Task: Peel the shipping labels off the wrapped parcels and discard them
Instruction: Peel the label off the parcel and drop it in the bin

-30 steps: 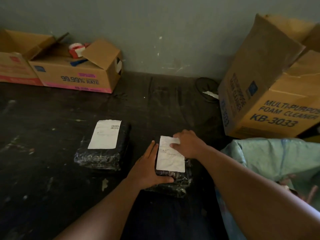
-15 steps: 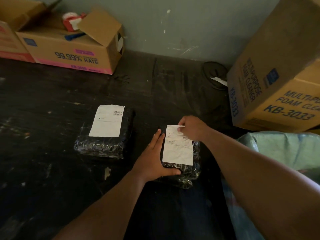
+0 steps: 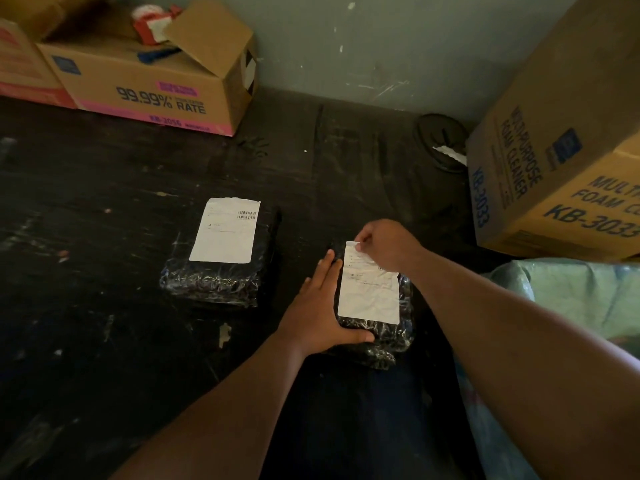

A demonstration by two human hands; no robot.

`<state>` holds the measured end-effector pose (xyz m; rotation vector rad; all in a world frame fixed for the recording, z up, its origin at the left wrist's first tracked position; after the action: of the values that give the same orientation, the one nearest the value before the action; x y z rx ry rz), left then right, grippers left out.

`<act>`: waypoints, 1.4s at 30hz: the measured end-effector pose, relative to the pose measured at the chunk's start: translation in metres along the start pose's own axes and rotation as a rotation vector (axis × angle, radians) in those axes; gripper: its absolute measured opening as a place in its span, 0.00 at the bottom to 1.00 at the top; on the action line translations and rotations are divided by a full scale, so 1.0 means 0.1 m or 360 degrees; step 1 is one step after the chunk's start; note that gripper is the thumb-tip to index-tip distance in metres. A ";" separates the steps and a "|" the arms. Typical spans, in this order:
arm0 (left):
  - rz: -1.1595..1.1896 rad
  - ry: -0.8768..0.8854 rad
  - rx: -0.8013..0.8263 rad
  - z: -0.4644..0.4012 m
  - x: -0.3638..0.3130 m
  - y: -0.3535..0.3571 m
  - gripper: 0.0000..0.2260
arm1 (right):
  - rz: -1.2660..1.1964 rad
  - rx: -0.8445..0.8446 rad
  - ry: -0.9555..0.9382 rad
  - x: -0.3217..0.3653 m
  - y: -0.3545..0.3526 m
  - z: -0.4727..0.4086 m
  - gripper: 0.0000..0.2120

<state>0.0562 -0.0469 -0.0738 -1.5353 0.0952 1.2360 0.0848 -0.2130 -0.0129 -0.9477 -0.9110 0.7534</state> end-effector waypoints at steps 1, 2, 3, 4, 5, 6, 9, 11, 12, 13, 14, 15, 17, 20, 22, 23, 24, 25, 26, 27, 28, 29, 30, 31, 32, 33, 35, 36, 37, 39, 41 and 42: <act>-0.0023 -0.0001 0.0000 0.00 0.01 0.01 0.64 | -0.0029 -0.0039 0.0003 0.00 -0.01 0.01 0.08; -0.0039 -0.0002 0.0000 0.00 0.01 0.01 0.64 | -0.0070 -0.0061 -0.0003 -0.01 -0.01 0.02 0.07; -0.0053 -0.0002 -0.0001 -0.01 0.01 0.01 0.64 | -0.0113 -0.0077 -0.0020 -0.02 -0.02 0.05 0.06; -0.0065 -0.0004 -0.0003 -0.01 0.02 0.01 0.64 | -0.0147 -0.0094 -0.0043 -0.02 -0.03 0.08 0.06; -0.0075 -0.0005 -0.0004 -0.02 0.02 0.01 0.64 | -0.0165 -0.0117 -0.0075 -0.03 -0.04 0.11 0.06; -0.0082 -0.0007 -0.0002 -0.02 0.03 0.02 0.64 | -0.0171 -0.0145 -0.0107 -0.04 -0.04 0.13 0.06; -0.0090 -0.0001 0.0005 -0.02 0.03 0.02 0.64 | -0.0222 -0.0221 -0.0125 -0.08 -0.04 0.19 0.07; -0.0078 -0.0005 0.0010 -0.02 0.02 0.02 0.64 | -0.0272 -0.0244 -0.0124 -0.08 -0.05 0.20 0.11; -0.0074 -0.0007 0.0005 -0.02 0.03 0.02 0.64 | -0.0303 -0.0247 -0.0119 -0.07 -0.07 0.20 0.14; -0.0074 -0.0007 -0.0002 -0.03 0.03 0.02 0.64 | -0.0306 -0.0245 -0.0105 -0.07 -0.09 0.19 0.18; -0.0080 -0.0003 -0.0012 -0.03 0.03 0.01 0.64 | -0.0260 -0.0225 -0.0082 -0.08 -0.12 0.18 0.21; -0.0102 0.0010 -0.0026 -0.03 0.02 0.01 0.64 | -0.0162 -0.0178 -0.0056 -0.09 -0.12 0.17 0.22; -0.0200 0.0054 -0.0069 -0.03 0.00 -0.01 0.64 | 0.0038 -0.0039 -0.0007 -0.13 -0.09 0.16 0.19; -0.0305 0.0063 -0.0035 -0.05 -0.02 -0.03 0.64 | 0.0086 -0.0026 0.0062 -0.15 -0.09 0.21 0.10; -0.0303 0.0041 0.0008 -0.05 0.00 -0.03 0.64 | 0.0090 -0.0095 0.0051 -0.12 -0.13 0.25 0.08; -0.0290 0.0028 0.0018 -0.05 0.01 -0.03 0.64 | 0.0084 -0.0129 0.0036 -0.11 -0.16 0.28 0.08; -0.0272 0.0015 0.0017 -0.05 0.02 -0.03 0.64 | 0.0073 -0.0163 0.0015 -0.08 -0.20 0.31 0.08; -0.0256 0.0006 0.0004 -0.05 0.02 -0.03 0.64 | 0.0067 -0.0196 -0.0020 -0.05 -0.24 0.35 0.08; -0.0244 0.0004 -0.0011 -0.05 0.02 -0.02 0.64 | 0.0076 -0.0217 -0.0067 -0.02 -0.28 0.39 0.09; -0.0235 0.0004 -0.0022 -0.05 0.01 -0.01 0.64 | 0.0097 -0.0228 -0.0122 0.01 -0.31 0.43 0.09; -0.0230 0.0004 -0.0030 -0.05 0.00 0.00 0.64 | 0.0123 -0.0230 -0.0175 0.04 -0.33 0.46 0.10; -0.0227 0.0001 -0.0036 -0.06 -0.01 0.01 0.64 | 0.0145 -0.0223 -0.0218 0.08 -0.35 0.49 0.10; -0.0224 -0.0001 -0.0038 -0.06 -0.01 0.02 0.64 | 0.0158 -0.0211 -0.0232 0.09 -0.35 0.51 0.11; -0.0222 -0.0001 -0.0039 -0.06 -0.01 0.02 0.64 | 0.0163 -0.0206 -0.0222 0.09 -0.34 0.53 0.11; -0.0218 0.0001 -0.0039 -0.06 -0.02 0.02 0.64 | 0.0166 -0.0210 -0.0190 0.07 -0.34 0.54 0.12; -0.0218 0.0001 -0.0031 -0.06 -0.02 0.02 0.64 | 0.0166 -0.0228 -0.0148 0.05 -0.33 0.55 0.13; -0.0230 -0.0008 -0.0002 -0.06 -0.03 0.02 0.66 | 0.0194 -0.0260 -0.0059 0.02 -0.30 0.58 0.18; -0.0234 -0.0013 0.0008 -0.06 -0.03 0.03 0.66 | 0.0234 -0.0267 -0.0032 0.03 -0.27 0.59 0.20; -0.0237 -0.0016 0.0013 -0.06 -0.03 0.03 0.66 | 0.0291 -0.0274 -0.0021 0.04 -0.25 0.60 0.23; -0.0246 -0.0011 0.0015 -0.06 -0.02 0.02 0.66 | 0.0453 -0.0280 -0.0021 0.06 -0.22 0.59 0.25; -0.0240 -0.0008 0.0018 -0.06 -0.01 0.02 0.65 | 0.0572 -0.0247 -0.0018 0.07 -0.23 0.57 0.19; -0.0232 -0.0005 0.0019 -0.06 -0.01 0.03 0.65 | 0.0564 -0.0235 -0.0016 0.07 -0.25 0.58 0.15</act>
<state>0.0584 -0.0532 -0.0760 -1.5028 -0.0114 1.1200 0.0398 -0.1971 0.0285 -1.2561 -0.8245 1.0007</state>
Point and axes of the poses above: each hand's wrist, its own z-axis away from the middle knuckle, its own y-axis out of the palm, x = y × z, the point moved 6 cm from there along -z, towards the middle knuckle, and after that the axes turned 2 degrees about z, right-handed, at the moved point
